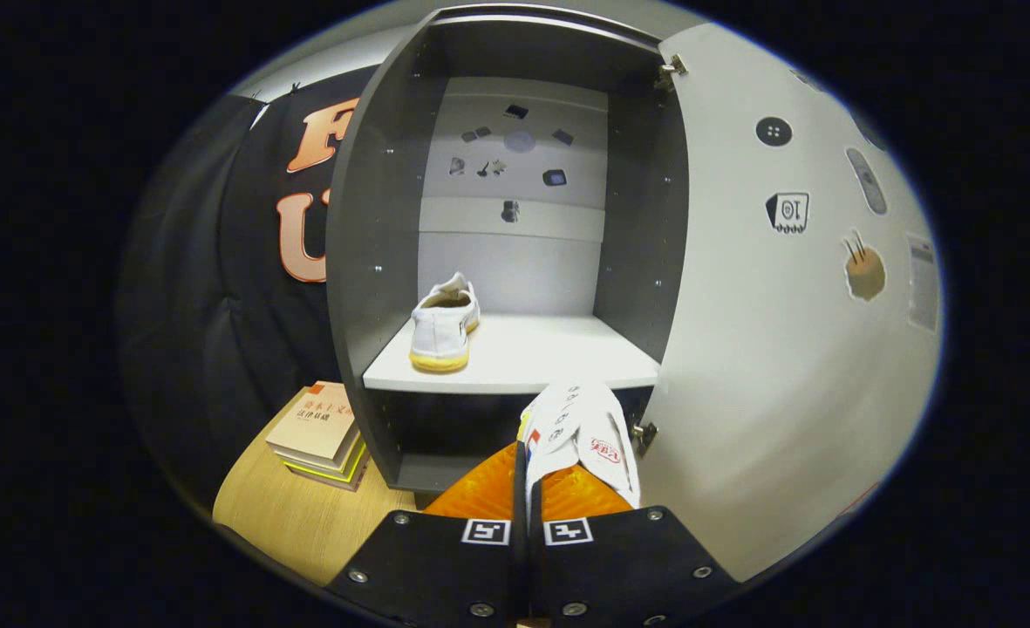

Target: Open the shoe cabinet door, grab the shoes and put them into the shoe cabinet, then close the shoe cabinet door.

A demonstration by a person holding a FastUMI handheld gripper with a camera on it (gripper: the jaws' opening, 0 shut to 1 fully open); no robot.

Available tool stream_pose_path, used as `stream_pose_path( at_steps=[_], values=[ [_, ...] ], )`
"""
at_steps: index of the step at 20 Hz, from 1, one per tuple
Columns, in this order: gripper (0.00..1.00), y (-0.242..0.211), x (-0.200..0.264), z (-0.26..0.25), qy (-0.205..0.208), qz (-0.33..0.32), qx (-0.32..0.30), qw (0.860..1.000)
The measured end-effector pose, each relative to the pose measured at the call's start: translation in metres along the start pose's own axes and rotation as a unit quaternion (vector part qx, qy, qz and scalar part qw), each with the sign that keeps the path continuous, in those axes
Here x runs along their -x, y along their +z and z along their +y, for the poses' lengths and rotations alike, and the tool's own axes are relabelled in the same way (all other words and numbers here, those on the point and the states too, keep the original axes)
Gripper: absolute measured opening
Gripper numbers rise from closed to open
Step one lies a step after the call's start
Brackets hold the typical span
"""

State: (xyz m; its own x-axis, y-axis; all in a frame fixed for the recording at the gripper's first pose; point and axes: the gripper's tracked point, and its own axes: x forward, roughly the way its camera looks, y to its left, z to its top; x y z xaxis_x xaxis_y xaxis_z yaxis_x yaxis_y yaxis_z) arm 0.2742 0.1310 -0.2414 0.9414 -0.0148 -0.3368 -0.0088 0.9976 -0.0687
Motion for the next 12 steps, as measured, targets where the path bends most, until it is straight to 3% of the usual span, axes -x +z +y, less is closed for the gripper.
stream_pose_path(
  at_steps=[12],
  values=[
    [0.0, 0.071, -0.123, -0.015, 0.046, -0.023, -0.001, 0.999]
  ],
)
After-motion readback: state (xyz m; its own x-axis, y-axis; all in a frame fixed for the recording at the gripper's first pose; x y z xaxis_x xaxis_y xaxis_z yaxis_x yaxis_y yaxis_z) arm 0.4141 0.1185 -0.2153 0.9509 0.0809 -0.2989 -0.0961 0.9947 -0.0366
